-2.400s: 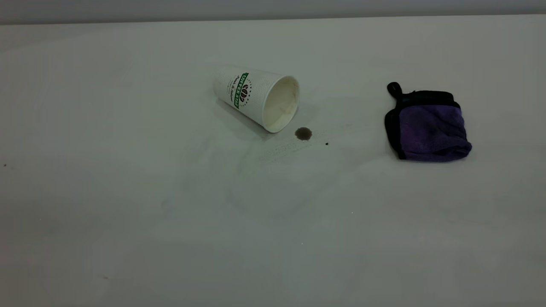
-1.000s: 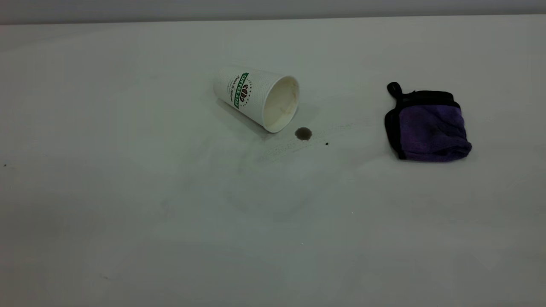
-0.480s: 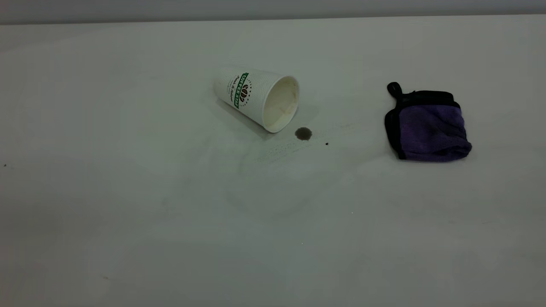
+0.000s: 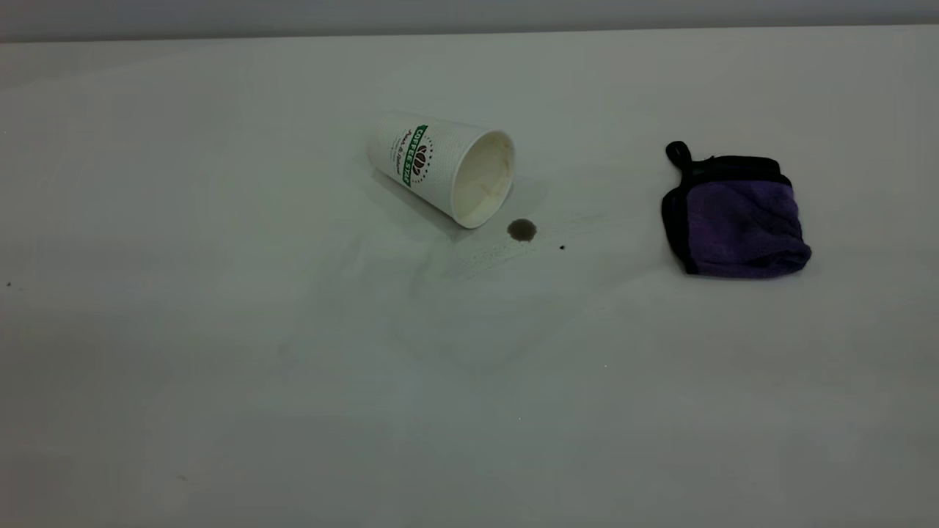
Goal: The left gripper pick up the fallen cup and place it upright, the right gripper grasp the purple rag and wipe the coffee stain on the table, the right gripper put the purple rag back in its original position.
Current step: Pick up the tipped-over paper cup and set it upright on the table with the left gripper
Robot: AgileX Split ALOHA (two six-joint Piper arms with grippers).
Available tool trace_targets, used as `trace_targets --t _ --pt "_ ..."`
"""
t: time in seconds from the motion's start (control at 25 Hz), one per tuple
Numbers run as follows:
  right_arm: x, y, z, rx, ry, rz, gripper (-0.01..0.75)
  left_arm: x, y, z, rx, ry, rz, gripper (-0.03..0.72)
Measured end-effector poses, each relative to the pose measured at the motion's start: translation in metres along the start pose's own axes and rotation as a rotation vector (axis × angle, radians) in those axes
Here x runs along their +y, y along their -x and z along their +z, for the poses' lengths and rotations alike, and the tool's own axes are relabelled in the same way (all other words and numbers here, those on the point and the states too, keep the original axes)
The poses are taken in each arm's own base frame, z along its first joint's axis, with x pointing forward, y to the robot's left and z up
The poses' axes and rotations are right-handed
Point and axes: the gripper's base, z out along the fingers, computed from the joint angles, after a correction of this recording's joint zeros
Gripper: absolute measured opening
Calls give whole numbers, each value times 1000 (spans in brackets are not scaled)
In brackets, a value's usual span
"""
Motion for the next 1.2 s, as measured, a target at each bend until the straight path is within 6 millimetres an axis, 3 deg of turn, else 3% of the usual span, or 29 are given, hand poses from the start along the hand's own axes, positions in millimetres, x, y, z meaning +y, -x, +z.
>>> trace_targets --t 0.24,0.72,0.88,1.2 --pt "0 0 0 0 0 0 402 -1 59 34 60 -92 5 506" --pt "0 0 0 0 0 0 402 -12 141 124 151 -309 81 515" --pt "0 0 0 0 0 0 402 -34 156 149 168 -357 163 515" --pt "0 0 0 0 0 0 402 -94 165 209 305 -362 386 515"
